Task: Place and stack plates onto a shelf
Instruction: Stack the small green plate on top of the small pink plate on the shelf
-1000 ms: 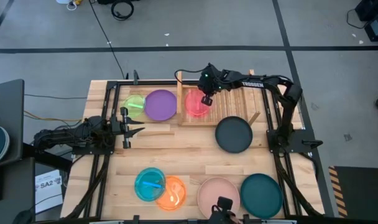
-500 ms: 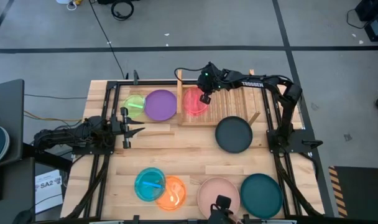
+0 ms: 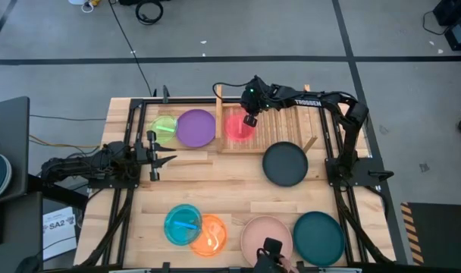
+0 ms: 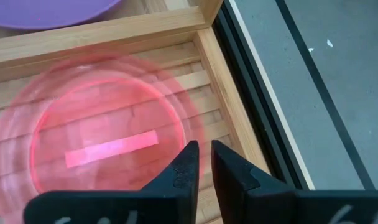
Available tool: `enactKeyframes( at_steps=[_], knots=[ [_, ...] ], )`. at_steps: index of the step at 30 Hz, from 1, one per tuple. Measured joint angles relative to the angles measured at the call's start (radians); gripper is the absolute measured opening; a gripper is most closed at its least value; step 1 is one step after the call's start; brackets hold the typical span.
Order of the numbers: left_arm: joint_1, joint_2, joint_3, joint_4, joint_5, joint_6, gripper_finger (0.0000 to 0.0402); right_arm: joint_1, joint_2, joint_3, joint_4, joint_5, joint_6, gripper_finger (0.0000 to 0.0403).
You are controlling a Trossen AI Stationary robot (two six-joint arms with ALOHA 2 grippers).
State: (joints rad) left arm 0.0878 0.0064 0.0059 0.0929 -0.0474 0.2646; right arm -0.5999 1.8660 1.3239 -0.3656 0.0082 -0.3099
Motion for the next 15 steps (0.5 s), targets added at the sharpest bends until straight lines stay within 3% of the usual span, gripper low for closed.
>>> enactKeyframes(
  at_steps=[15],
  knots=[
    [0.0, 0.0, 0.0, 0.0, 0.0, 0.0, 0.0103, 0.0, 0.0, 0.0, 0.0, 0.002, 0.003, 0.014]
  ],
)
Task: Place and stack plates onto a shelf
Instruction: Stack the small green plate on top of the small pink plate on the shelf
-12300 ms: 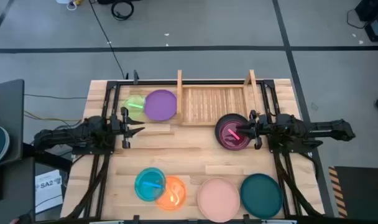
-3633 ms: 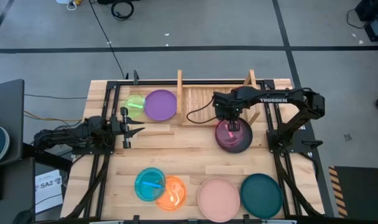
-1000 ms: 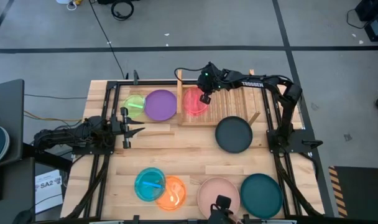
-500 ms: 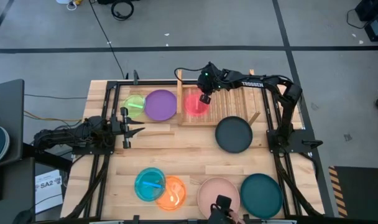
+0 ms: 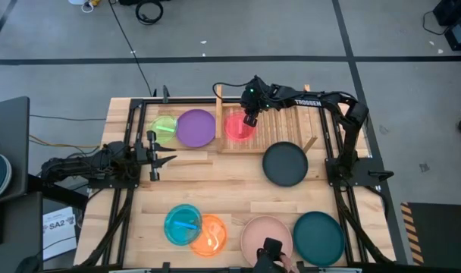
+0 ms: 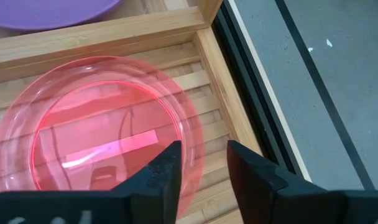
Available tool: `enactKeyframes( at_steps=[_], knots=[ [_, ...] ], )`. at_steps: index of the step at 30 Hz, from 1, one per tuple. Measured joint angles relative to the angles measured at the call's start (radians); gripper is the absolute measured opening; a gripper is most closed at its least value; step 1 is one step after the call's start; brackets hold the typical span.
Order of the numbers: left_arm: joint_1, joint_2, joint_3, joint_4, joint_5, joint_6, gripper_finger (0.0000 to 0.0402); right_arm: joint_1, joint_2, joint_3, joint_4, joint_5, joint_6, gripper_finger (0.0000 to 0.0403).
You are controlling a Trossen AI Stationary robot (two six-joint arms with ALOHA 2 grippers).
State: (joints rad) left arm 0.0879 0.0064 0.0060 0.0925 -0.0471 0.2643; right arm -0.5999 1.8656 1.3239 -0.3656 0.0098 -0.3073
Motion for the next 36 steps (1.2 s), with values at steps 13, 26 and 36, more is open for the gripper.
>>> enactKeyframes(
  at_steps=[13, 26, 36],
  knots=[
    [0.0, 0.0, 0.0, 0.0, 0.0, 0.0, 0.0103, 0.0, 0.0, 0.0, 0.0, 0.0, 0.001, 0.0189],
    [0.0, 0.0, 0.0, 0.023, -0.04, -0.17, 0.0103, 0.0, 0.0, 0.0, 0.0, -0.001, 0.001, 0.0188],
    [0.0, 0.0, 0.054, 0.07, -0.302, -0.201, 0.0103, 0.0, 0.0, 0.0, 0.0, -0.002, 0.001, 0.0187]
  ],
)
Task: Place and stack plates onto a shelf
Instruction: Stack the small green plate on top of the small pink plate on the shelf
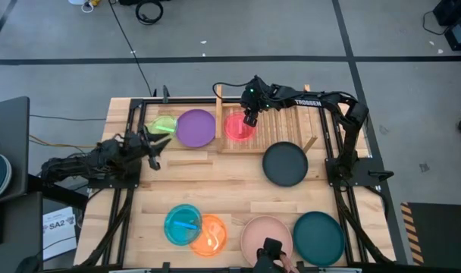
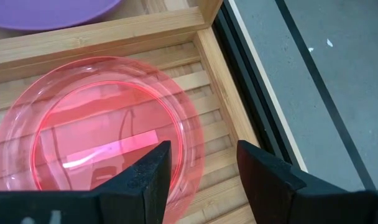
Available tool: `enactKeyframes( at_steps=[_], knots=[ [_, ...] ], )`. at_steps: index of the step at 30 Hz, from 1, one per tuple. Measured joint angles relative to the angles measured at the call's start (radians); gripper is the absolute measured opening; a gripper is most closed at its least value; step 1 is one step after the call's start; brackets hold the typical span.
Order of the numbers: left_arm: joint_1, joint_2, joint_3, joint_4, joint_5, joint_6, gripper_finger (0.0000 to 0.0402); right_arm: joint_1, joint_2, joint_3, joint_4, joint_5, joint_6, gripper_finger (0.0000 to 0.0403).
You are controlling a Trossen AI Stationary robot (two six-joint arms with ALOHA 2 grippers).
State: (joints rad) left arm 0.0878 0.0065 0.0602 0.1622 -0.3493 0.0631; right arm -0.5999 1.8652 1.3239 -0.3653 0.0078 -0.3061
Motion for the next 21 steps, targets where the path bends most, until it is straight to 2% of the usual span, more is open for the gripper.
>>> enactKeyframes(
  at_steps=[5, 10, 16, 21],
  knots=[
    [0.0, 0.002, 0.063, -0.042, -0.094, -0.015, 0.0103, 0.0, 0.0, 0.0, 0.001, -0.001, 0.0, 0.0187],
    [0.0, 0.043, 0.153, -0.221, -0.183, -0.085, 0.0103, 0.0, 0.0, 0.0, 0.003, -0.001, 0.0, 0.0187],
    [0.001, 0.199, 0.276, -0.397, -0.256, -0.139, 0.0103, 0.0, 0.0, 0.0, 0.016, -0.001, 0.0, 0.0187],
    [0.044, 0.371, 0.401, -0.558, -0.266, -0.183, 0.0103, 0.0, 0.0, 0.0, 0.022, -0.001, 0.0, 0.0187]
  ],
)
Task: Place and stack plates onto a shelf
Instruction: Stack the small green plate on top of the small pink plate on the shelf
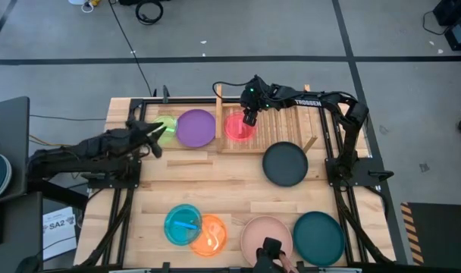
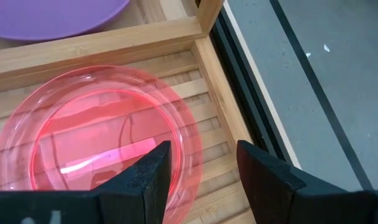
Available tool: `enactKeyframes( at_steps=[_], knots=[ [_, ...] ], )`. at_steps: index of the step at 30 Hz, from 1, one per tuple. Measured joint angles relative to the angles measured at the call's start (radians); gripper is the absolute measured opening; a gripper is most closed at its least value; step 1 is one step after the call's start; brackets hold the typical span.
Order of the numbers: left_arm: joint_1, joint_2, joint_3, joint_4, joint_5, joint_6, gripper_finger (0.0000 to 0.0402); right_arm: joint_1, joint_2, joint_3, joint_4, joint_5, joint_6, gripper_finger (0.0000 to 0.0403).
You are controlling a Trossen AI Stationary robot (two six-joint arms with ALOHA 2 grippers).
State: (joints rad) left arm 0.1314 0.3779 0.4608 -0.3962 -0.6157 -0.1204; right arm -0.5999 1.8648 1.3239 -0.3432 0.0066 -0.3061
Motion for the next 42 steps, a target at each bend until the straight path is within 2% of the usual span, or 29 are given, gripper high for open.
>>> enactKeyframes(
  at_steps=[6, 14, 22, 35, 42],
  knots=[
    [0.126, 0.206, 0.123, -0.166, 0.039, 0.0, 0.0103, 0.0, 0.0, 0.0, -0.001, 0.0, 0.0, 0.0187],
    [0.307, 0.418, 0.156, -0.242, 0.213, 0.001, 0.0103, 0.0, 0.0, 0.0, -0.001, 0.0, 0.0, 0.0187],
    [0.401, 0.585, 0.156, -0.259, 0.421, 0.001, 0.0104, 0.0, 0.0, 0.0, -0.001, 0.0, 0.0, 0.0187],
    [0.461, 0.793, 0.156, -0.252, 0.43, 0.025, 0.0158, 0.0, 0.0, 0.0, -0.001, 0.0, 0.0, 0.0187],
    [0.482, 0.852, 0.155, -0.206, 0.426, 0.028, 0.0163, 0.0, 0.0, 0.0, -0.002, 0.0, 0.0, 0.0187]
  ],
)
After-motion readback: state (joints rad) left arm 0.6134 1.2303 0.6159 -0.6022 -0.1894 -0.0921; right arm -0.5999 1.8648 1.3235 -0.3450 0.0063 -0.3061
